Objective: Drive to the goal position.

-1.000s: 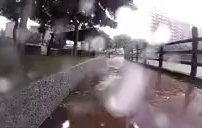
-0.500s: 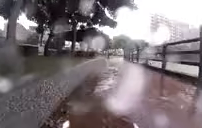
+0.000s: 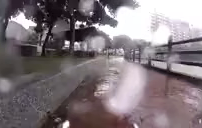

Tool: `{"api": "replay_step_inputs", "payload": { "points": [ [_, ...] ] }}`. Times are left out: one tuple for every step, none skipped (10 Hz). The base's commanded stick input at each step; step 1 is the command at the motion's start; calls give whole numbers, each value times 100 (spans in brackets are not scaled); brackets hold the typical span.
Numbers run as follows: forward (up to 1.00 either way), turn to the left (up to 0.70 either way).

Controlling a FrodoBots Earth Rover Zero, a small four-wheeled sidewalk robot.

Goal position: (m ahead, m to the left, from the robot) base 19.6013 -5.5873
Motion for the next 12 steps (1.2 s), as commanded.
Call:
{"api": "replay_step_inputs", "payload": {
  "points": [
    [70,0],
    [70,0],
    [70,0],
    [70,0],
    [70,0],
    [70,0],
    [70,0],
    [70,0],
    [70,-24],
    [70,0],
    [70,0],
    [70,0]
  ]
}}
